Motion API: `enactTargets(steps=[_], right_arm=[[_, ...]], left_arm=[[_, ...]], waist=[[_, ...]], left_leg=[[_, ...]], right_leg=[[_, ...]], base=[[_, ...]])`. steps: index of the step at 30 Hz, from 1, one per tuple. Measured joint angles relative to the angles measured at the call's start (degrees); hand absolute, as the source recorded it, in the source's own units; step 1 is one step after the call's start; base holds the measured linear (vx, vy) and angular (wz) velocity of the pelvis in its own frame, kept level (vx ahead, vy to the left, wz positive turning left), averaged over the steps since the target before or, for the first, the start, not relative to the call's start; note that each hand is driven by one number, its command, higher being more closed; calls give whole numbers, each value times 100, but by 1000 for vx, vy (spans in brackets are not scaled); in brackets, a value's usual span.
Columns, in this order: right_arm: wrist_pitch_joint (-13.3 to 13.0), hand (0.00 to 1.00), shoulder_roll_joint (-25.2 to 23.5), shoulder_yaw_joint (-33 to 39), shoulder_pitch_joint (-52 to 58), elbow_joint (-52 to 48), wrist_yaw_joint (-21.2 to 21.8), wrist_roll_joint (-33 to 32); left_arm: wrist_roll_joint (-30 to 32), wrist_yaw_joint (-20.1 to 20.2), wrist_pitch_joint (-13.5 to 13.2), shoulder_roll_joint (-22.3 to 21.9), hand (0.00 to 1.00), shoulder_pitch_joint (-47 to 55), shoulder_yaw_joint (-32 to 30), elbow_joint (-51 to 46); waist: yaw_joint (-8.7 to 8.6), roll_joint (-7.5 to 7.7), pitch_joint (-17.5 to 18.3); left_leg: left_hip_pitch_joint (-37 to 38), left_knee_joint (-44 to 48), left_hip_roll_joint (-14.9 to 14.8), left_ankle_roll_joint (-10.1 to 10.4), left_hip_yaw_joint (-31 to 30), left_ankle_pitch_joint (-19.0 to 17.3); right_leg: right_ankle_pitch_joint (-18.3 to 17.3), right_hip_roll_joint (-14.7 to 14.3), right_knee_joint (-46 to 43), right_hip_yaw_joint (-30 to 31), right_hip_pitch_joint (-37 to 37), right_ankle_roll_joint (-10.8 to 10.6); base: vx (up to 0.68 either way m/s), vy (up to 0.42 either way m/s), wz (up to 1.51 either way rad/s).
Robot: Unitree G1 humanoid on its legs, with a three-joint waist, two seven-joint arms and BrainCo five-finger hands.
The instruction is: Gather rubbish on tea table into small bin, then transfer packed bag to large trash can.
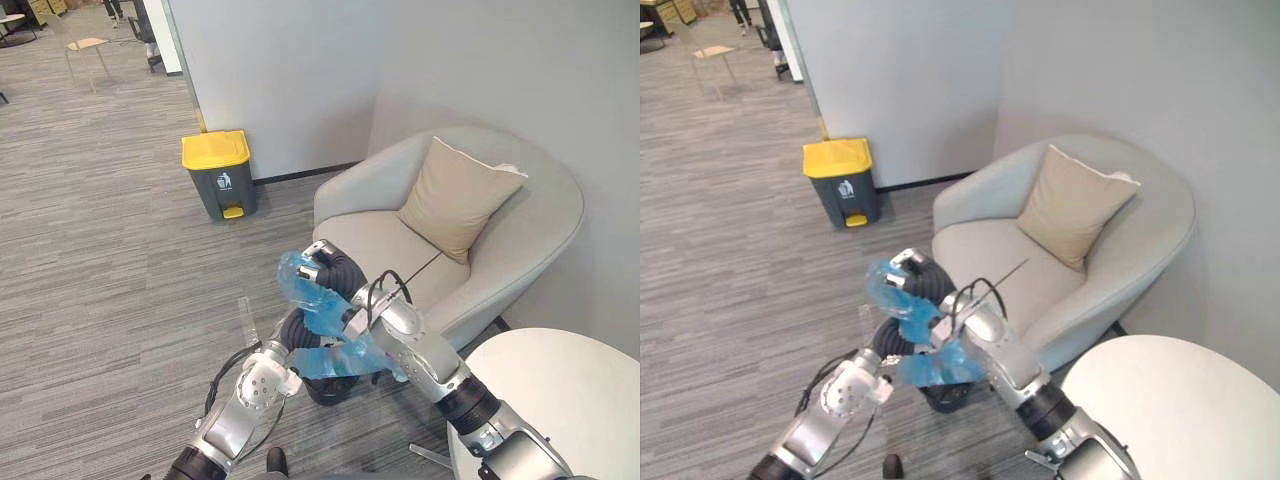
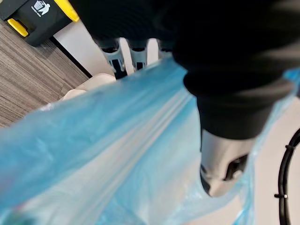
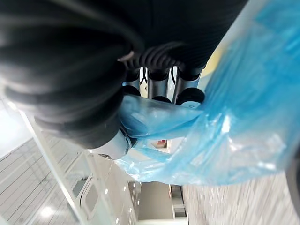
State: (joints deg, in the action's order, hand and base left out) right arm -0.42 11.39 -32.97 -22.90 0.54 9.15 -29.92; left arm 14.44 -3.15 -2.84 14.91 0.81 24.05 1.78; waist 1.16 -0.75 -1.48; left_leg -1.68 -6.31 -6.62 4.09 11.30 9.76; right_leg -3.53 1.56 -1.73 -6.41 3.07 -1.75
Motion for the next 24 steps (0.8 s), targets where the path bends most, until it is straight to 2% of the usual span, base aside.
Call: enactTargets(steps=[6,9,10,18,24], right_arm=[[0,100,-68,-279,-1,-89,39,-164],[10,100,-52,-401,-1,-201,38,-173],[11,100,-51,-409,-1,-201,37,-174],[42,100,-8,-600,1,-201,31,-217],[42,100,-9,-601,71,-201,47,-217]], left_arm=[[9,-52,-26,-112,0,4,40,252],[47,-121,-69,-102,0,1,113,542],[111,-142,-75,-100,100,0,150,616],[679,-156,-154,-89,100,31,295,1163],[679,-148,-171,-88,100,81,378,1360]], waist=[[40,14,16],[38,14,19],[39,14,19],[36,13,23],[20,11,24]], left_leg=[[1,0,1,4,6,-3],[2,0,-20,76,16,-58],[2,0,-28,79,20,-59],[2,8,-113,86,88,-53],[2,31,-107,86,86,-53]], right_leg=[[6,11,4,19,-6,-10],[11,13,16,43,-10,-7],[14,6,19,49,-12,-4],[41,-77,22,190,-93,38],[44,-75,8,199,-91,40]], base=[[2,3,-1],[8,10,-3],[14,0,-3],[22,-17,-10],[23,-1,-1]])
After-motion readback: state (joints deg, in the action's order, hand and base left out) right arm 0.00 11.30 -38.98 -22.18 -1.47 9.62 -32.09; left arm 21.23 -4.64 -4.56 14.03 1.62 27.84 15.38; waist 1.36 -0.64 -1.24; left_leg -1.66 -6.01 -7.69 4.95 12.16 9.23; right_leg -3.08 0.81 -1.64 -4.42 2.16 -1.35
